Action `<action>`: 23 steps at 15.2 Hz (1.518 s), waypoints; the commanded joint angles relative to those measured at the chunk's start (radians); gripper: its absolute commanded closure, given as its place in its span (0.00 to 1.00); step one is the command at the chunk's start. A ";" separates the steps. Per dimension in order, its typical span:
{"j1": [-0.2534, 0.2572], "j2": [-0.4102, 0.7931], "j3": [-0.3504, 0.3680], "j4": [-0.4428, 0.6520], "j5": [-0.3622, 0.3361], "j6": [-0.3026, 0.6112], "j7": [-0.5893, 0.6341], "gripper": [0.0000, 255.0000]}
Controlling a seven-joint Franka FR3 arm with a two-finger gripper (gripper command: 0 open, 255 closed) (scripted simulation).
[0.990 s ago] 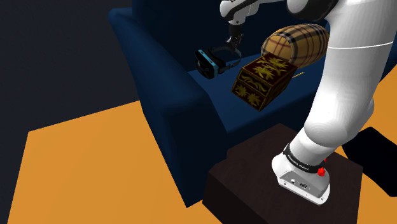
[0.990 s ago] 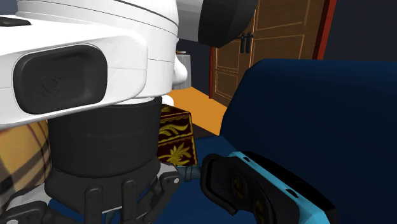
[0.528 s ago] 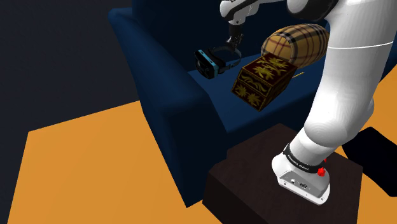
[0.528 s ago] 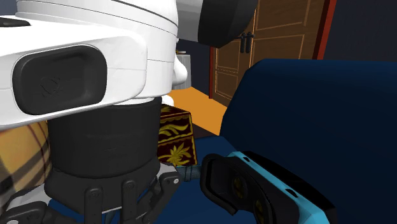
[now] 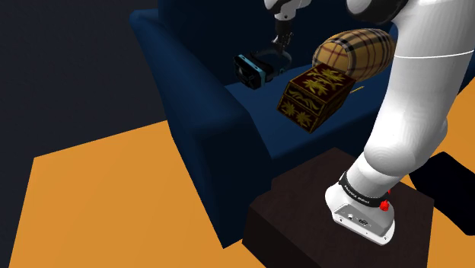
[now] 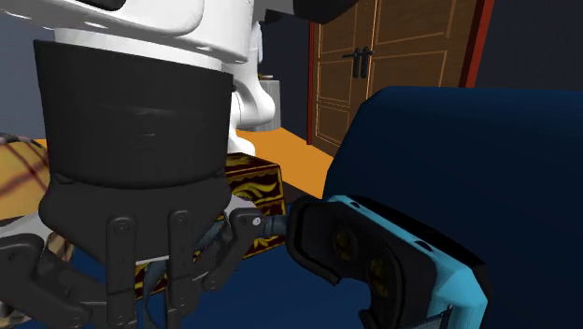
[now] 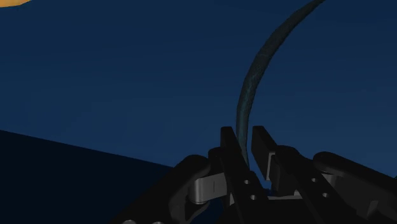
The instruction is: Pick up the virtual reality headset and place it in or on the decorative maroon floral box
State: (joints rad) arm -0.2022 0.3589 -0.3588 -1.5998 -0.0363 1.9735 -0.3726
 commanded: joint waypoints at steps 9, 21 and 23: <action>-0.001 -0.022 -0.004 0.107 -0.004 -0.126 -0.011 1.00; -0.013 -0.009 -0.007 0.287 0.003 -0.292 -0.031 1.00; -0.017 -0.002 -0.007 0.324 0.006 -0.322 -0.035 1.00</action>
State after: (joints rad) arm -0.2173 0.3543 -0.3657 -1.2975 -0.0319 1.6697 -0.4053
